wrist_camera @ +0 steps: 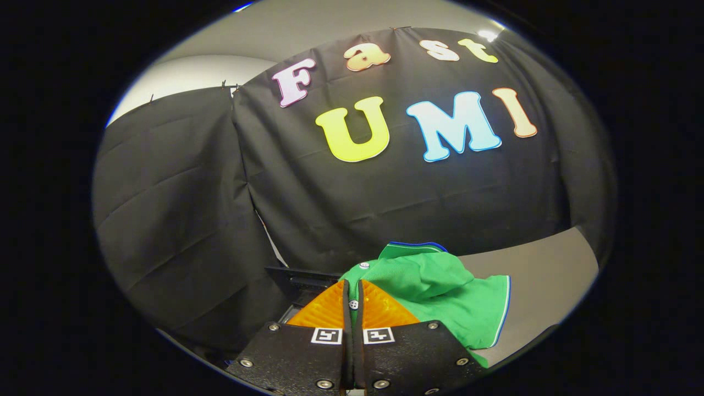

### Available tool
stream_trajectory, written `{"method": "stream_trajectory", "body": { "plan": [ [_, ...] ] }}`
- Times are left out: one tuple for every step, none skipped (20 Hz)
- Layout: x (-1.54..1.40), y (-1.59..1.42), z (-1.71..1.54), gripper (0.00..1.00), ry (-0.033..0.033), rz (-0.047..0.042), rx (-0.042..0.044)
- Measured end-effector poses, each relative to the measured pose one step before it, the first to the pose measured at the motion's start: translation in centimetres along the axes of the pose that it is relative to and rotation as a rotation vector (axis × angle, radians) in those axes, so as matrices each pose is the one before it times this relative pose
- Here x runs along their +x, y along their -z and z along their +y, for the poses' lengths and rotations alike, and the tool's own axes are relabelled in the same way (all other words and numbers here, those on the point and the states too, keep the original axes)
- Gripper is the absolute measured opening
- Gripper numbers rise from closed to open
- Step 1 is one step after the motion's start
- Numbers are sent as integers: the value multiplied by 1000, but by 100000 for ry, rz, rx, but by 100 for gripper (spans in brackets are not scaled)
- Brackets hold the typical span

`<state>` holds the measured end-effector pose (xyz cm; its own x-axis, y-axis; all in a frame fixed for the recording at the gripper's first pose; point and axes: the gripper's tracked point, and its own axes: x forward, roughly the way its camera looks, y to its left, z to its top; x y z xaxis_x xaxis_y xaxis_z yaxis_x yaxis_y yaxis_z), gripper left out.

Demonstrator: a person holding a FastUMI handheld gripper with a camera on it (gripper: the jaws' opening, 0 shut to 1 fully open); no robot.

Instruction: Put the clothes into the washing machine and then close the washing machine lid.

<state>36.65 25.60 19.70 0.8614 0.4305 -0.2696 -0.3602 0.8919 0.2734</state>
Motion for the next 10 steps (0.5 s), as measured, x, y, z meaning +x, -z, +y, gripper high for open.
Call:
{"method": "stream_trajectory", "body": {
  "plan": [
    [398,340,830,0,-576,457,209],
    [414,434,840,0,-503,-104,473],
    [532,371,750,0,-554,217,593],
    [468,594,726,0,-759,790,309],
    [564,378,774,0,-670,262,328],
    [643,423,778,0,-720,799,224],
    [470,484,722,0,-685,489,40],
    [434,414,884,0,-894,3,-152],
    [540,407,751,0,-665,376,-383],
    [433,447,582,0,-627,-192,-201]
  ]
}}
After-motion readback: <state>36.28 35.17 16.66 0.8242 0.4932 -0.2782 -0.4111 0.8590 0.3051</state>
